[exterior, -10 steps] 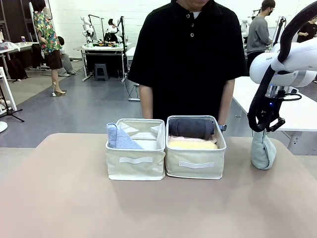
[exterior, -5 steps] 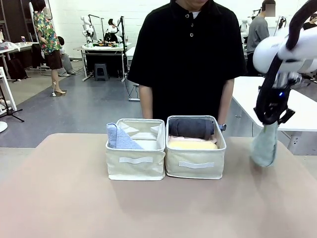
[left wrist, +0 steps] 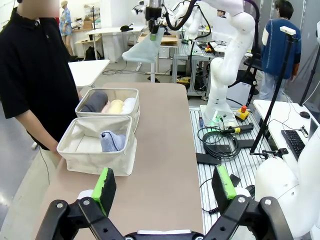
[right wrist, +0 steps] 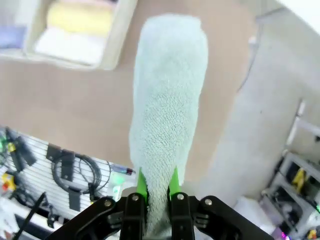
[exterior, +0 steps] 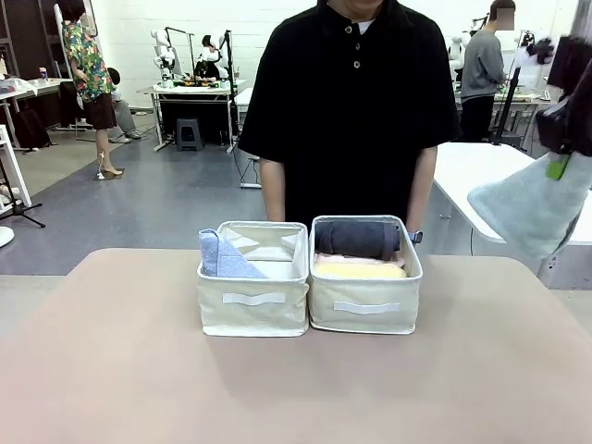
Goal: Sort the towels based on their folding style.
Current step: Pick up another triangle-folded towel from the table and place it in the left Fabric basket.
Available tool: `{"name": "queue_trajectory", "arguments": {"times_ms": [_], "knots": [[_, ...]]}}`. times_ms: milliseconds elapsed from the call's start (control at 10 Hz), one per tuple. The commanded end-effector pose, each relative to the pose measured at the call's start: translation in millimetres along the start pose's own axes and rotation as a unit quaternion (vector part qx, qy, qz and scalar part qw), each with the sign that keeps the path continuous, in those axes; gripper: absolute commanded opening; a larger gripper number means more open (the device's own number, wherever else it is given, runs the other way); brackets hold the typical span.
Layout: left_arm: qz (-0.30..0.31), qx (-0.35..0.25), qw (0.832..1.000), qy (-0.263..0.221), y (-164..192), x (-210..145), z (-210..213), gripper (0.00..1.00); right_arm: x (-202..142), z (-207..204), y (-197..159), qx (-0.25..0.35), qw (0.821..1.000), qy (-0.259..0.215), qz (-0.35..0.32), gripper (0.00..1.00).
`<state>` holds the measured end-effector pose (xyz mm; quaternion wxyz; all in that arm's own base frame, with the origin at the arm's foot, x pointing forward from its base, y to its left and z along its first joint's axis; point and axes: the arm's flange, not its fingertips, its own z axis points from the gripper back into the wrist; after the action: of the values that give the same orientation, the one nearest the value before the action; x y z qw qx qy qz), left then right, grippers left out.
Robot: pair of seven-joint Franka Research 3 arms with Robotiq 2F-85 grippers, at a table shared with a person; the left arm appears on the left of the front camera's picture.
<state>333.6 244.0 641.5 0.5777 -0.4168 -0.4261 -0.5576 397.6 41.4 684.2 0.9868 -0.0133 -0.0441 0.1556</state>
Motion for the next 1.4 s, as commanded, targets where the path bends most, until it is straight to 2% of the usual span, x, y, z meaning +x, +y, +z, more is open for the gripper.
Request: {"name": "queue_trajectory", "arguments": {"times_ms": [0, 100, 600, 700, 800, 900, 1000, 1100, 1200, 1300], "knots": [[-0.003, 0.002, 1.000, -0.004, -1.2, 1.5, 4.2, 1.00, -4.9, -11.9, -10.0, 0.053, 0.998, -0.011, 0.015, 0.00], [-0.003, 0.002, 1.000, -0.004, -1.2, 1.5, 4.2, 1.00, 0.0, 0.0, 0.0, 0.000, 1.000, 0.000, 0.000, 0.00], [-0.003, 0.002, 1.000, -0.004, -1.2, 1.5, 4.2, 1.00, 0.0, 0.0, 0.0, 0.000, 1.000, 0.000, 0.000, 0.00], [-0.003, 0.002, 1.000, -0.004, -1.2, 1.5, 4.2, 1.00, -1.6, -4.0, -1.4, 0.011, 1.000, 0.004, 0.010, 0.19], [-0.003, 0.002, 1.000, -0.004, -1.2, 1.5, 4.2, 1.00, 11.3, 28.9, 43.0, -0.019, 0.990, -0.050, 0.128, 0.19], [-0.003, 0.002, 1.000, -0.004, -1.2, 1.5, 4.2, 1.00, 30.9, 59.5, 99.4, -0.032, 0.959, -0.100, 0.263, 0.19], [-0.003, 0.002, 1.000, -0.004, -1.2, 1.5, 4.2, 1.00, 51.3, 74.9, 149.3, -0.031, 0.920, -0.135, 0.367, 0.19], [-0.003, 0.002, 1.000, -0.004, -1.2, 1.5, 4.2, 1.00, 78.9, 77.8, 192.3, -0.032, 0.888, -0.145, 0.435, 0.19], [-0.003, 0.002, 1.000, -0.004, -1.2, 1.5, 4.2, 1.00, 111.1, 70.9, 227.0, -0.014, 0.874, -0.138, 0.466, 0.19], [-0.003, 0.002, 1.000, -0.004, -1.2, 1.5, 4.2, 1.00, 141.1, 57.7, 258.1, -0.014, 0.868, -0.125, 0.481, 0.19]]}}
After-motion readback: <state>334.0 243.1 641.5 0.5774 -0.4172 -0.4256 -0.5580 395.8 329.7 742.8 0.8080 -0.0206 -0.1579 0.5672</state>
